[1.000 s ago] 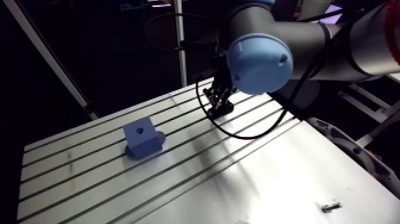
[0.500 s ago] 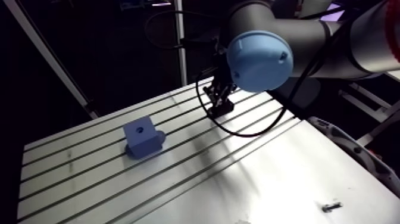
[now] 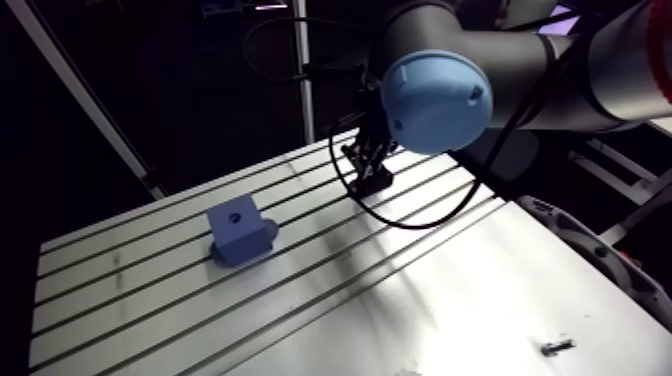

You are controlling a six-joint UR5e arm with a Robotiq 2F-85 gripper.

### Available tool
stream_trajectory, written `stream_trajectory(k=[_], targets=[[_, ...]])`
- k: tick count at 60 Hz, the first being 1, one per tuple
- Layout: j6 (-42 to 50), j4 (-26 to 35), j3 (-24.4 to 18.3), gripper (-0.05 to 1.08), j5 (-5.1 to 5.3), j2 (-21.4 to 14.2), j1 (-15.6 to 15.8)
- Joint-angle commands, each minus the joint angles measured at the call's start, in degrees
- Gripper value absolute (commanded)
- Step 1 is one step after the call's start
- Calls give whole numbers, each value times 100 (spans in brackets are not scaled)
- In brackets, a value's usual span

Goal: Pick up the M10 bolt and insert it into the hex recess until seated.

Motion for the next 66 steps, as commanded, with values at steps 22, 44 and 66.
stream_trajectory(k=[22,44,66], targets=[[0,10,-2,65,1,7,0],[0,11,-2,68,8,-2,0],[9,19,-2,72,8,-11,0]])
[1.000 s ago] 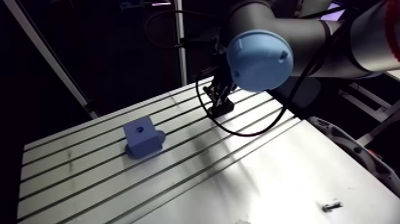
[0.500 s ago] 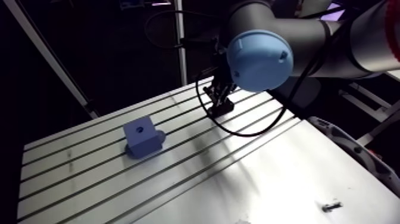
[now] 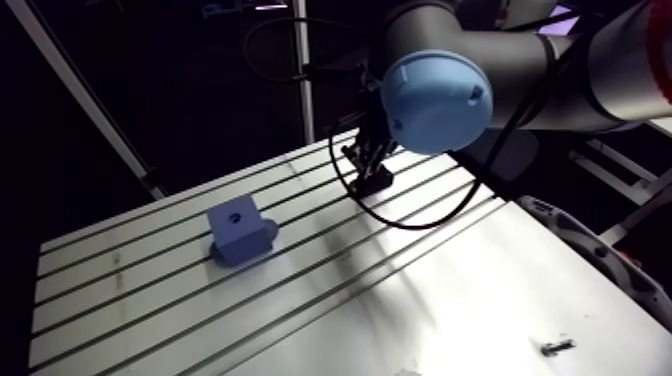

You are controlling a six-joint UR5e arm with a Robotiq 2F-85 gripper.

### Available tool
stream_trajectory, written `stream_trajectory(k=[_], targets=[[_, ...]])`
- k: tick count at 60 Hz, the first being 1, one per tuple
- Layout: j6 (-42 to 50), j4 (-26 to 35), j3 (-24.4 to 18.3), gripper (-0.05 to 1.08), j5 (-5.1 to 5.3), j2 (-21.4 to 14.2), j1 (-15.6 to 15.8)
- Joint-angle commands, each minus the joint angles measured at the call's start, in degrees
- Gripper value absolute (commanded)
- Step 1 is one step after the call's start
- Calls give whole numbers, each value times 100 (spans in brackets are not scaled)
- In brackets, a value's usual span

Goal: Pick up the M10 bolt and insert it into the hex recess until seated.

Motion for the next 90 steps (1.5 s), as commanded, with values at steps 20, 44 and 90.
stream_trajectory(k=[20,44,90], targets=[[2,29,-29,75,18,-60,0],[107,549,-376,75,43,-405,32],[2747,4509,-2612,74,-765,-743,1833]])
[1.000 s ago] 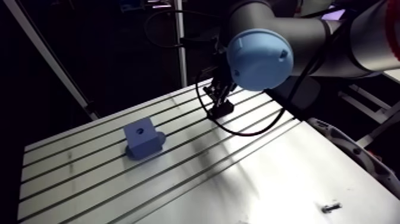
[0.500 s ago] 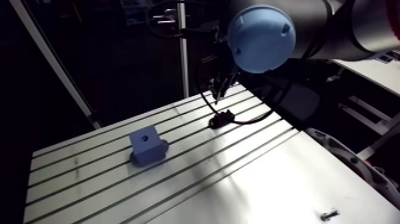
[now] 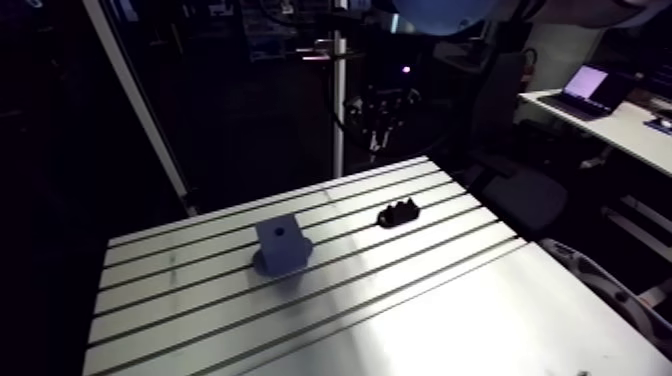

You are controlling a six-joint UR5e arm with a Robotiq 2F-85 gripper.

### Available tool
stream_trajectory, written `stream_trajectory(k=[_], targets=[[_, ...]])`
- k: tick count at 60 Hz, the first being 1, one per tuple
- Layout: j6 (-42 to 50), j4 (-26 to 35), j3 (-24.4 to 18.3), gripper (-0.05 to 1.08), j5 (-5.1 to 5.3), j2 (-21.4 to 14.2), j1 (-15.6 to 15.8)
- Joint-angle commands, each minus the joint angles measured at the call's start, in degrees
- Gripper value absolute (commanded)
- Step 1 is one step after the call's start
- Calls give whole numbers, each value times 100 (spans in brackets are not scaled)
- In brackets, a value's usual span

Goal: Pick up the M10 bolt and insert it into the hex recess until seated.

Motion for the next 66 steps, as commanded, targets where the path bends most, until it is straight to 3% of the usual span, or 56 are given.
stream_trajectory(k=[1,12,18,32,49,66], targets=[[1507,2237,-1241,74,-562,64,1105],[1881,2629,-1454,74,-579,302,1599],[1967,2596,-1471,74,-520,384,1745],[2060,2637,-1542,74,-525,422,1966],[1990,2745,-1455,74,-569,538,2024],[1963,2701,-1438,74,-545,633,2013]])
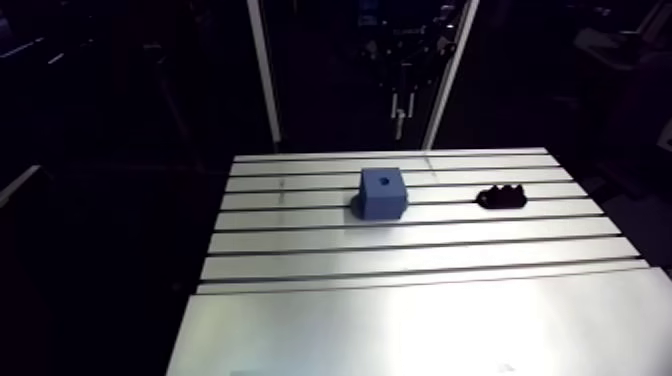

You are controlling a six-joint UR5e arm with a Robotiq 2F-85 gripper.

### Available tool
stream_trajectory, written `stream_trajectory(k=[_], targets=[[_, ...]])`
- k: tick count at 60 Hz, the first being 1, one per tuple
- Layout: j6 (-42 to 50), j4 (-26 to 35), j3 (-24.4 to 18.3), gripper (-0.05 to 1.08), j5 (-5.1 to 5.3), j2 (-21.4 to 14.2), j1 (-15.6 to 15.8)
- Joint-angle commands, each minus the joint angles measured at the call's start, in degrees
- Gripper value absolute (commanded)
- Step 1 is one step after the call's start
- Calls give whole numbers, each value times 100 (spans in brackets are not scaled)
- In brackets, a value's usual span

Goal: Pick up the M10 bolt and insert it into the hex recess until seated.

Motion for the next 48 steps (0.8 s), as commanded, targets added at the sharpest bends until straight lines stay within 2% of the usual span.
stream_trajectory(k=[1,14,26,48], targets=[[5,17,11,74,-1,82,41],[3,-165,109,74,15,98,46],[-160,-970,377,74,41,158,57],[-250,-1064,537,73,59,170,40]])
